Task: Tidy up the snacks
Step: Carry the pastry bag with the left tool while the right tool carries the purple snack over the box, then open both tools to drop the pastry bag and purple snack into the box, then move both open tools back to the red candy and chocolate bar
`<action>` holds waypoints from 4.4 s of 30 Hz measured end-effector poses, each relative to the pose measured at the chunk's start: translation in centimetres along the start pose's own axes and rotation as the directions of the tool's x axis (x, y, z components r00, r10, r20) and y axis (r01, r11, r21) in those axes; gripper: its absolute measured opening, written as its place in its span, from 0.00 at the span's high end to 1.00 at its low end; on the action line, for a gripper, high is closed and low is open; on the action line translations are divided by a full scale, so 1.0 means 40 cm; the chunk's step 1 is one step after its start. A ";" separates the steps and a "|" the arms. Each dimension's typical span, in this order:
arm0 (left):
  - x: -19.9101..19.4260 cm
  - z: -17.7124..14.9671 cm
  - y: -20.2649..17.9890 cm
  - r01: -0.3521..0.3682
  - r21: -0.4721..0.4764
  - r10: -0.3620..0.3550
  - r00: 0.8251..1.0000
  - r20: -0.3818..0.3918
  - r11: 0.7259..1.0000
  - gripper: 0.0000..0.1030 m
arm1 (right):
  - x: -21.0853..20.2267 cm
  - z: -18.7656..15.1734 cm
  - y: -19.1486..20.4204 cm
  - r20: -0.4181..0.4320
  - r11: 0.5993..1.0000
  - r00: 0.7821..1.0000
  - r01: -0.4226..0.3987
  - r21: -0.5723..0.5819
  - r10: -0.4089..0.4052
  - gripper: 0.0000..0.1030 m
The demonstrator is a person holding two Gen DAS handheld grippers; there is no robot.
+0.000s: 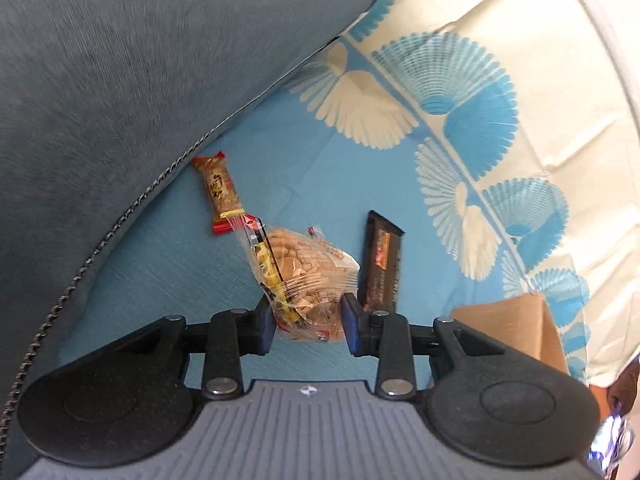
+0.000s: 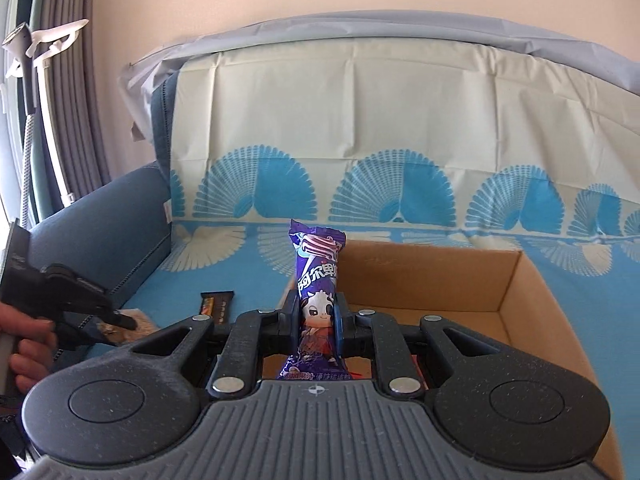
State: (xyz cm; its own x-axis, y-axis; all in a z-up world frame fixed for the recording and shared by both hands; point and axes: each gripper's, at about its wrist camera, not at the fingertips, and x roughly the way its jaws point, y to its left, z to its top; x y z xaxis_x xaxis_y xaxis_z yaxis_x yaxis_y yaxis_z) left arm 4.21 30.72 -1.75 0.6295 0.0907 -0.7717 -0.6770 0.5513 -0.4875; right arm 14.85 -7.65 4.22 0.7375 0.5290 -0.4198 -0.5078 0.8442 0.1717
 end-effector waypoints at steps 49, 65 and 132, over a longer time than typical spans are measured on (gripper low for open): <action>-0.134 -0.299 -0.435 0.362 0.572 -0.497 0.863 0.093 0.736 0.63 | -0.066 -0.029 -0.194 0.025 0.973 0.972 0.232 0.009 -0.232 0.84; -0.115 -0.370 -0.491 0.372 0.664 -0.526 0.850 0.039 0.649 0.63 | -0.054 -0.029 -0.192 0.020 0.969 0.969 0.248 0.004 -0.248 0.84; -0.079 -0.087 -0.173 0.153 0.321 -0.232 0.947 0.224 0.935 0.81 | 0.025 -0.012 0.063 0.094 0.997 0.993 0.076 0.016 -0.077 0.71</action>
State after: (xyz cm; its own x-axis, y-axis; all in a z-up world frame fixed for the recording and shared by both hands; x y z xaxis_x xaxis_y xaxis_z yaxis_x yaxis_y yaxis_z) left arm 5.59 23.71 2.66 0.8383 0.1439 -0.5259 -0.4140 0.7956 -0.4423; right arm 14.10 -5.03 3.79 0.8129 0.4682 -0.3462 -0.4433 0.8831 0.1534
